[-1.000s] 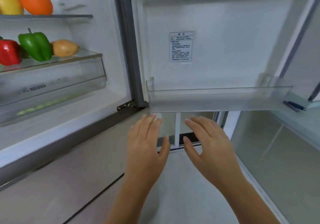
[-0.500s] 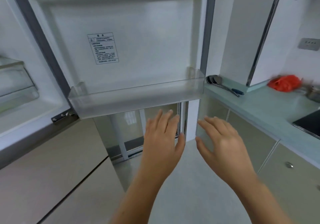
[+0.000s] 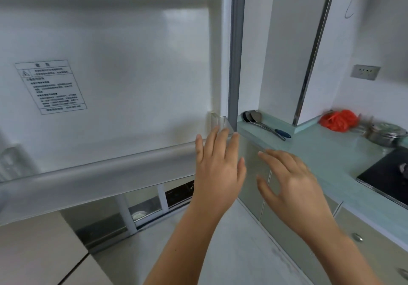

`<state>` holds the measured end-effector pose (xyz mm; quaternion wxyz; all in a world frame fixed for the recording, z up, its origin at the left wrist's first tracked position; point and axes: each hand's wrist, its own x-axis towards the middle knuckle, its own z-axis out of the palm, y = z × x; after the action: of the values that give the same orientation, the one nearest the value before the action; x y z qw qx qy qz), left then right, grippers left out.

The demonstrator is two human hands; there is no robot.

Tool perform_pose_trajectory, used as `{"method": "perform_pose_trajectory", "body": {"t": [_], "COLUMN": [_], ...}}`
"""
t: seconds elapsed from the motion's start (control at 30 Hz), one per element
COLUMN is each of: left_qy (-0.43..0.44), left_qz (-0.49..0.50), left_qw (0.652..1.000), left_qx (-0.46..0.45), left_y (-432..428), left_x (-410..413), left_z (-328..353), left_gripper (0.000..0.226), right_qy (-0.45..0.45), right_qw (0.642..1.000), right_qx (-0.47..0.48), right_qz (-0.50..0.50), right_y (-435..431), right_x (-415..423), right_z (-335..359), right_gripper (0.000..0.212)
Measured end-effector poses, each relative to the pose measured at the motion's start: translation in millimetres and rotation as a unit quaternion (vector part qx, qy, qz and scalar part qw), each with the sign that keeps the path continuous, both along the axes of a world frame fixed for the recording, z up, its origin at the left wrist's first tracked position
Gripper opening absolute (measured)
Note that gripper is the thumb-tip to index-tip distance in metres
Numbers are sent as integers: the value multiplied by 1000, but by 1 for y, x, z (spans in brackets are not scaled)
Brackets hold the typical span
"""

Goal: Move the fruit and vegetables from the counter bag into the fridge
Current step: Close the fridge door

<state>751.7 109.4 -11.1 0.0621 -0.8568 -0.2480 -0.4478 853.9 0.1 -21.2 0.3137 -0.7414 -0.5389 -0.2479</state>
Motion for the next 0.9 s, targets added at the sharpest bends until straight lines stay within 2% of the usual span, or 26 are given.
{"method": "perform_pose_trajectory", "body": {"t": [0.27,0.57,0.9], "left_qy": [-7,-2,32], "left_qz": [14,51,181], "left_qw": [1000,999,983], "left_qx": [2,0,-6], "left_y": [-8,-58,-141], "left_x": [-3,-38,-97], "left_z": [0,-3,3], "left_gripper": [40,41,45], "right_qy": [1,-4,-1], "right_qw": [999,996,979], "right_qx": [-5,9,7], "right_qz": [42,94,202], "right_y": [7,-25,-88], "right_x": [3,-11,-52], "right_z": [-5,5,9], "right_gripper": [46,46,47]}}
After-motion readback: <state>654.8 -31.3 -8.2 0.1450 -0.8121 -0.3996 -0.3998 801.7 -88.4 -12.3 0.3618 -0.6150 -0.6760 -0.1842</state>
